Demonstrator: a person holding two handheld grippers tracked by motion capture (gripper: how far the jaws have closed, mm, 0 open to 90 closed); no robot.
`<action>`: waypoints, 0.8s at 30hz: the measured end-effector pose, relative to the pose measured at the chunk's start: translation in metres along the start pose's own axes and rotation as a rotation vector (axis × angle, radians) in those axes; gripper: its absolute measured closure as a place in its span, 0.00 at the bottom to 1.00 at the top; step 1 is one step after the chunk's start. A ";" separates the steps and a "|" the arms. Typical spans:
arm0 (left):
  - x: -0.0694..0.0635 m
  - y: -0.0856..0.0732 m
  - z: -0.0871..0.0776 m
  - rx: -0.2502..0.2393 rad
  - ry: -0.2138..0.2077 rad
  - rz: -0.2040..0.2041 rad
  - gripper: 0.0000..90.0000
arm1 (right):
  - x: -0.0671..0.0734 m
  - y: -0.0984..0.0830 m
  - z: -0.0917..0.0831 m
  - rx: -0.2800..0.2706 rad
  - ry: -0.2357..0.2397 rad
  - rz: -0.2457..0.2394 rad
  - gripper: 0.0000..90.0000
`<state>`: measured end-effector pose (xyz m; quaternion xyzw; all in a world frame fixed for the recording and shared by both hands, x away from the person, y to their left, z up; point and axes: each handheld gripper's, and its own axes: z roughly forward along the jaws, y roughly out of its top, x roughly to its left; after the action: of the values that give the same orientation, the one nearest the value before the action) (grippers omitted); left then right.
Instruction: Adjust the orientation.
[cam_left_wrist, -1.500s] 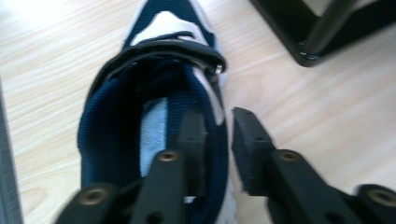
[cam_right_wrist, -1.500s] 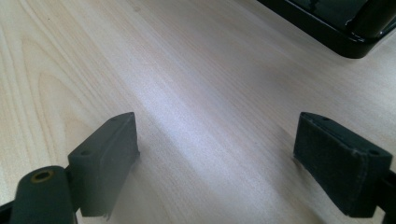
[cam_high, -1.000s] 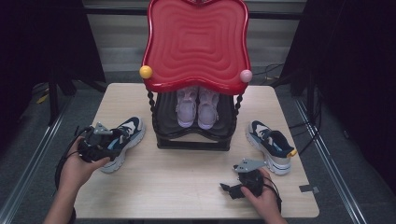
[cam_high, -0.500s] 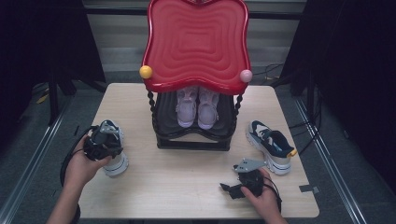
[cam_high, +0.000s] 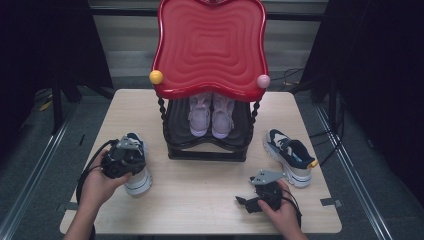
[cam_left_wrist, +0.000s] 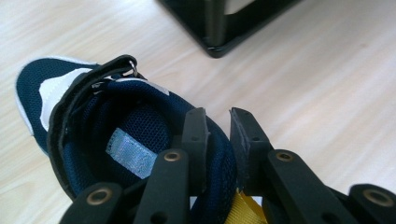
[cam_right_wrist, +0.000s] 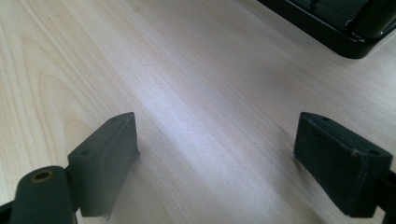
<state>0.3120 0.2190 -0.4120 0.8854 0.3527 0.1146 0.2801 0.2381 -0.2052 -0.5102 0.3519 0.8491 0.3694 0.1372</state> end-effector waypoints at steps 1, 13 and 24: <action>-0.002 0.001 0.000 0.008 -0.006 0.013 0.85 | 0.000 0.000 0.000 0.000 0.000 0.000 0.15; -0.004 0.003 0.002 0.003 -0.032 0.024 0.79 | 0.000 0.000 0.000 0.000 0.000 -0.001 0.15; 0.002 -0.006 -0.009 0.029 -0.061 0.064 0.62 | 0.000 0.000 0.000 0.000 0.000 0.000 0.15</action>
<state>0.3069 0.2274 -0.4080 0.9033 0.3173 0.0912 0.2740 0.2381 -0.2051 -0.5102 0.3519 0.8491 0.3693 0.1371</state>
